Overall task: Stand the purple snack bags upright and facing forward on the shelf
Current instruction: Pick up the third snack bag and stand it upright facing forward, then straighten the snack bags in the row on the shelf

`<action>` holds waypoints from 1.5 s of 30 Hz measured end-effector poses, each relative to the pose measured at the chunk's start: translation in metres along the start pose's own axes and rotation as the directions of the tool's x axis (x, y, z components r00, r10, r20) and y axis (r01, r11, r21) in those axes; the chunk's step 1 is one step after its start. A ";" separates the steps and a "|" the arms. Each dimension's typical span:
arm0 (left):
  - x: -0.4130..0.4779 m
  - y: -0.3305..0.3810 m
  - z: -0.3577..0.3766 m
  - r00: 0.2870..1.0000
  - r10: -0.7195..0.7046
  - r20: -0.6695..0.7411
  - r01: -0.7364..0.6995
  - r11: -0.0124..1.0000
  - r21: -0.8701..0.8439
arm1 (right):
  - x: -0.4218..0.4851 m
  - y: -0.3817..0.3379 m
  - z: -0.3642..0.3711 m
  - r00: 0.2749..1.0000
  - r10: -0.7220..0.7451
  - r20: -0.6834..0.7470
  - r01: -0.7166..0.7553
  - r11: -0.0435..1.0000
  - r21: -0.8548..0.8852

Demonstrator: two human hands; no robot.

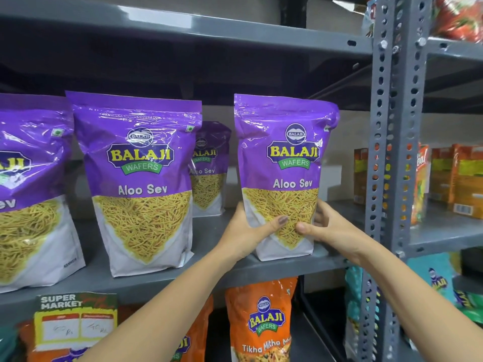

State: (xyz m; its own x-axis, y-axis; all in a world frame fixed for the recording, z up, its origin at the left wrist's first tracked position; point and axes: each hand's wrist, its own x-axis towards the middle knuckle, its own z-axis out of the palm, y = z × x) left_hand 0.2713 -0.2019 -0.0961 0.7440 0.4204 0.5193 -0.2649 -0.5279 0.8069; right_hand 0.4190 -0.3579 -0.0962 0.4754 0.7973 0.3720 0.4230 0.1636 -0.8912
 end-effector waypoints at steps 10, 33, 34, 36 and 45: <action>-0.095 0.052 -0.056 0.680 0.517 -0.520 -0.299 0.843 0.447 | -0.026 -0.064 0.079 0.497 -0.519 -0.695 0.640 0.760 -0.111; -0.089 -0.003 -0.169 0.837 -0.019 -0.547 0.082 0.993 0.090 | 0.040 -0.041 0.212 0.976 -0.203 0.077 0.198 0.978 0.063; -0.089 -0.003 -0.170 0.835 -0.015 -0.550 0.091 0.990 0.110 | 0.041 -0.039 0.212 0.977 -0.204 0.063 0.199 0.977 0.077; -0.089 -0.004 -0.173 0.836 -0.010 -0.548 0.105 0.984 0.142 | 0.040 -0.037 0.212 0.976 -0.213 0.041 0.208 0.972 0.105; -0.130 0.010 -0.171 0.759 0.205 -0.618 -0.127 0.977 0.169 | 0.025 -0.050 0.221 0.956 -0.281 -0.084 0.270 0.955 -0.125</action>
State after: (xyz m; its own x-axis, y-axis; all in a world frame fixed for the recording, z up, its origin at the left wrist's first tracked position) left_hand 0.0669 -0.1353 -0.1075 0.1313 0.6666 0.7338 -0.2501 -0.6940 0.6752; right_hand 0.2395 -0.2178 -0.0996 0.4006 0.6670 0.6283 0.6286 0.2989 -0.7180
